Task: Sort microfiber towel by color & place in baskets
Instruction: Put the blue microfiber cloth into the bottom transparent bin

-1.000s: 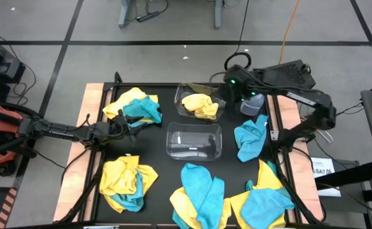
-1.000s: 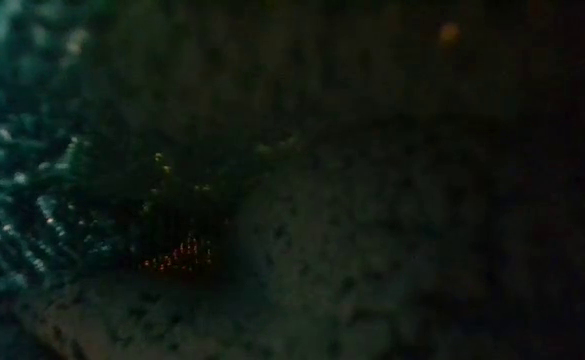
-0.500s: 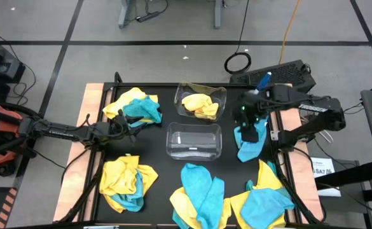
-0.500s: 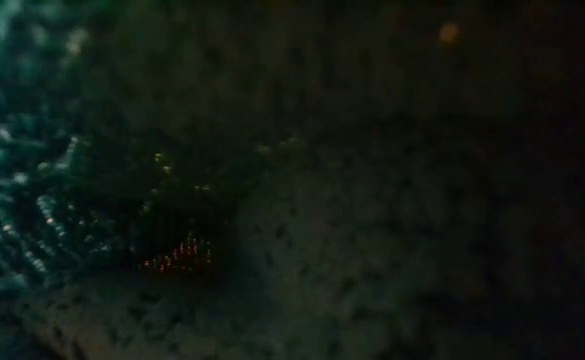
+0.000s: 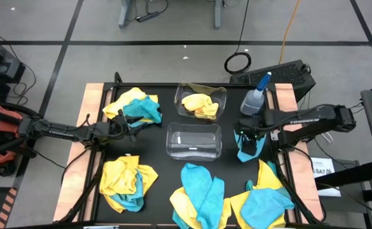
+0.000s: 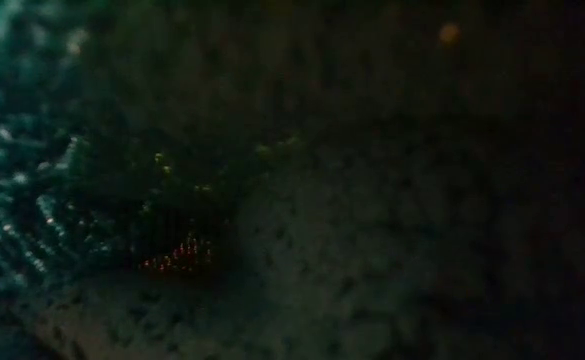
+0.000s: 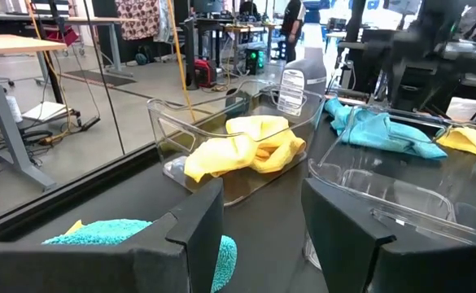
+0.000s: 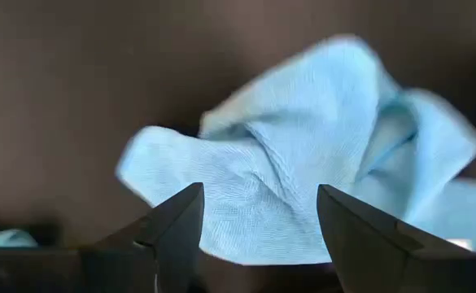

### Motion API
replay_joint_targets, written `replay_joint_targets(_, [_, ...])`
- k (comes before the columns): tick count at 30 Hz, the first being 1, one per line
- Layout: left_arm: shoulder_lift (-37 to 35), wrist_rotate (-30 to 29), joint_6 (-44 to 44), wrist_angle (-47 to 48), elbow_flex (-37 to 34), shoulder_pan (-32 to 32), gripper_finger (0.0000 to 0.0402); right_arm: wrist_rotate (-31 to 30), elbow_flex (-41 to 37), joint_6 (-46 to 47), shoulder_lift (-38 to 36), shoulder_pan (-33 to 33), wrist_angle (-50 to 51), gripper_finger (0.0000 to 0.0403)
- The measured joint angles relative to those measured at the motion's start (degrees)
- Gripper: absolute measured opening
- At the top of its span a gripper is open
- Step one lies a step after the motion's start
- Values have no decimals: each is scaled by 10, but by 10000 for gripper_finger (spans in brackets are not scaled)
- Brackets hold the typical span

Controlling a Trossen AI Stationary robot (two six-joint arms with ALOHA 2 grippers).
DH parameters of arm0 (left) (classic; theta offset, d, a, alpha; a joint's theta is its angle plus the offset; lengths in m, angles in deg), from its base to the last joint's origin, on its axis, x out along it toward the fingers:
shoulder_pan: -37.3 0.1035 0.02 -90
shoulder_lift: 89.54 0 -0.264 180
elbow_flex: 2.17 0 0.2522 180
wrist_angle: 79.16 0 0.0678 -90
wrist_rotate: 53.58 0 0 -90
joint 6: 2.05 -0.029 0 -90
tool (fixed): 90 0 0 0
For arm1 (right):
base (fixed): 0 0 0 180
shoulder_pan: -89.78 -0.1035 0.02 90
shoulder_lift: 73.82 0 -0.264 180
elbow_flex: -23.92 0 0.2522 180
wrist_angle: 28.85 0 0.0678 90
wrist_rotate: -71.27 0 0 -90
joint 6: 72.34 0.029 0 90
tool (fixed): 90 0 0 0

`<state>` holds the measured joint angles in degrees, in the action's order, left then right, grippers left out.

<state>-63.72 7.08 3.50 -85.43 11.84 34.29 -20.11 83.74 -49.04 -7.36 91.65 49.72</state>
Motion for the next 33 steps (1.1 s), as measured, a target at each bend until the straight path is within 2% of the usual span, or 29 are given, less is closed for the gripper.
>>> replay_joint_targets(7, [0, 0, 0, 0, 0, 0, 173, -15, -103, 89, -2, 17, -66, 231])
replay_joint_targets(19, [0, 0, 0, 0, 0, 0, 173, -18, -186, 122, -1, 34, -200, 222])
replay_joint_targets(23, [0, 0, 0, 0, 0, 0, 173, -15, -202, 126, -1, 33, -224, 176])
replay_joint_targets(30, [0, 0, 0, 0, 0, 0, 173, 1, -204, 102, -1, 14, -252, 24])
replay_joint_targets(33, [0, 0, 0, 0, 0, 0, 173, 9, -199, 98, -2, 3, -278, 15])
